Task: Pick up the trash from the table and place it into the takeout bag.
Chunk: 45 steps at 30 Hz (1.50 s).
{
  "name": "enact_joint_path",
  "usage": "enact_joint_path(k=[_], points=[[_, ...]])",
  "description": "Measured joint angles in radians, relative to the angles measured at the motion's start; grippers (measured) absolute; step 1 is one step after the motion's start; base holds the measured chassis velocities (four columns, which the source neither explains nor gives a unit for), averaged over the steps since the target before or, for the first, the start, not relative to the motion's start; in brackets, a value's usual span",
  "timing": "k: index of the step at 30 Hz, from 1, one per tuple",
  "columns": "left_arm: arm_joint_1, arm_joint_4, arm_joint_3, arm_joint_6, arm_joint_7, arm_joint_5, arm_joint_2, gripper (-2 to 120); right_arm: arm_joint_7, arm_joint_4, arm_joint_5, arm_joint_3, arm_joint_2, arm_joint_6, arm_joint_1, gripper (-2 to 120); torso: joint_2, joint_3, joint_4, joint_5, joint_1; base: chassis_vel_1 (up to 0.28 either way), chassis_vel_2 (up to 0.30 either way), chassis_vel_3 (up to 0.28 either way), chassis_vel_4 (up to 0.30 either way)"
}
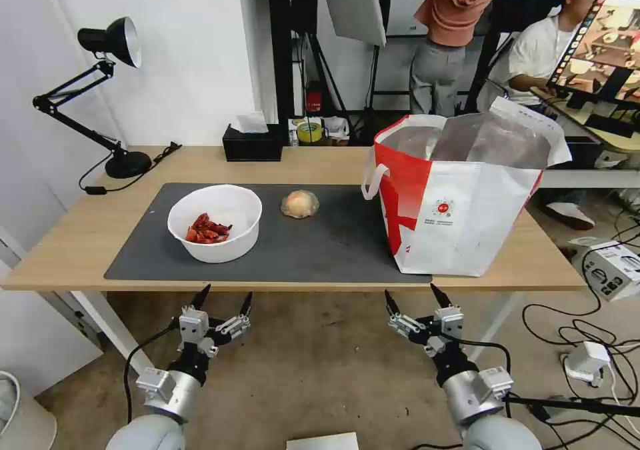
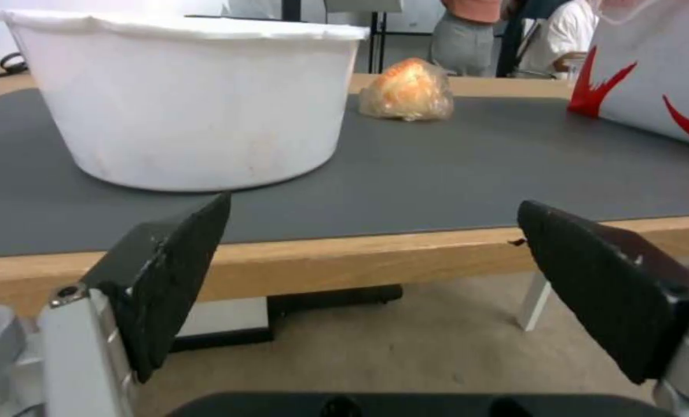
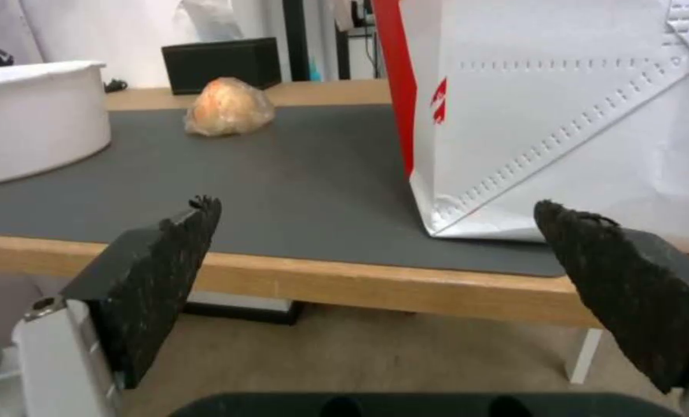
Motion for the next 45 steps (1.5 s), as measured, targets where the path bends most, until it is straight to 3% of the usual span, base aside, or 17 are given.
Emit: enact_joint_path(k=[10, 26, 36, 45], points=[[0.008, 0.003, -0.001, 0.0, -0.001, 0.001, 0.001, 100, -0.027, 0.007, 0.055, -0.111, -0.06, -0.008, 0.131, 100, 0.0, 0.0, 0.0001, -0.0001, 0.0, 0.0, 0.0, 0.0, 0.0], [0.042, -0.013, -0.02, 0.002, -0.003, 0.004, -0.003, 100, -0.005, -0.062, 0.223, -0.381, -0.094, -0.15, 0.597, 100, 0.0, 0.0, 0.0, -0.0002, 0.0, 0.0, 0.0, 0.0, 0.0], [0.038, -0.002, -0.029, 0.0, -0.003, 0.002, -0.008, 100, 0.061, -0.281, 0.405, -0.565, 0.002, -0.216, 0.964, 100, 0.0, 0.0, 0.0002, -0.0001, 0.0, 0.0, 0.0, 0.0, 0.0], [0.035, 0.008, -0.033, -0.003, -0.002, 0.0, -0.012, 100, 0.058, -0.481, 0.462, -0.647, 0.116, -0.241, 1.125, 100, 0.0, 0.0, 0.0001, -0.0002, 0.0, 0.0, 0.0, 0.0, 0.0]])
